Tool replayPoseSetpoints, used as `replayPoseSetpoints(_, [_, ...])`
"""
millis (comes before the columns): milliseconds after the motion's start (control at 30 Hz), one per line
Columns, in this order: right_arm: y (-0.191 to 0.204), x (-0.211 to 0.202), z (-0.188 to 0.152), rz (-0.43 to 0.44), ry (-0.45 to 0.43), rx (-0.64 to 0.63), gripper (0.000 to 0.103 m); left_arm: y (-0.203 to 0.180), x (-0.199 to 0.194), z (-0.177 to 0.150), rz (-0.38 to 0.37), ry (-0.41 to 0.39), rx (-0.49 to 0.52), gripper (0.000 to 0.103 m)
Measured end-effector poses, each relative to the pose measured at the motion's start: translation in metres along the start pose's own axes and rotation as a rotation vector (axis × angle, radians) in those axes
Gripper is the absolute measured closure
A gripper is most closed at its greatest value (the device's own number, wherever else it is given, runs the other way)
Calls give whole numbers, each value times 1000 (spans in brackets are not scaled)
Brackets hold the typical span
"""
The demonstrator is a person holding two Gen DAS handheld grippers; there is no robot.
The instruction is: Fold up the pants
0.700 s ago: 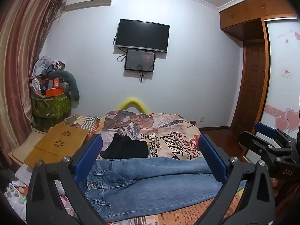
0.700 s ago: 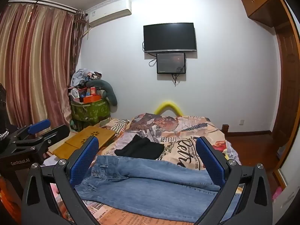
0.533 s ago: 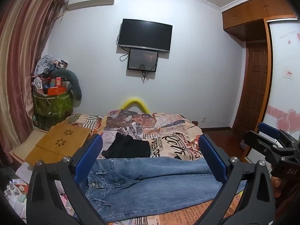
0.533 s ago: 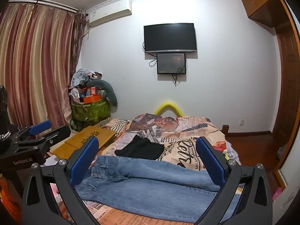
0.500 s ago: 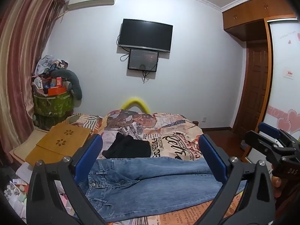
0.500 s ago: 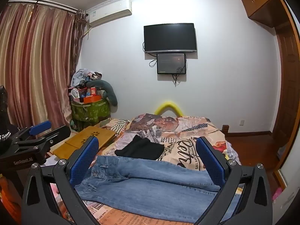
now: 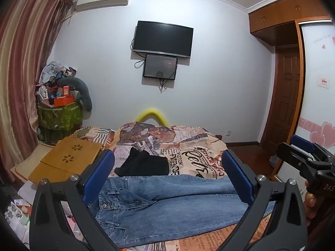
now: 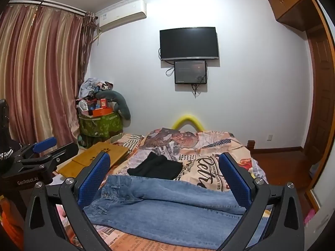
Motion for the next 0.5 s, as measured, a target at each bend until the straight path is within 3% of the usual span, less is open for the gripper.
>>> replayPoseSetpoints(500, [0,-1,-2,3,-1,7,0,-6,2,1,7,7,15,0])
Point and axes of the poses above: each gripper's, at about its wrist camera, not at the fingertips, and x roughly the way its jaws point, y to its left, z to its top, the point moved 6 cm from there along x, roughly the way its jaws point, and after that the axes turned 2 degrees about x, right-handed, at the moved point
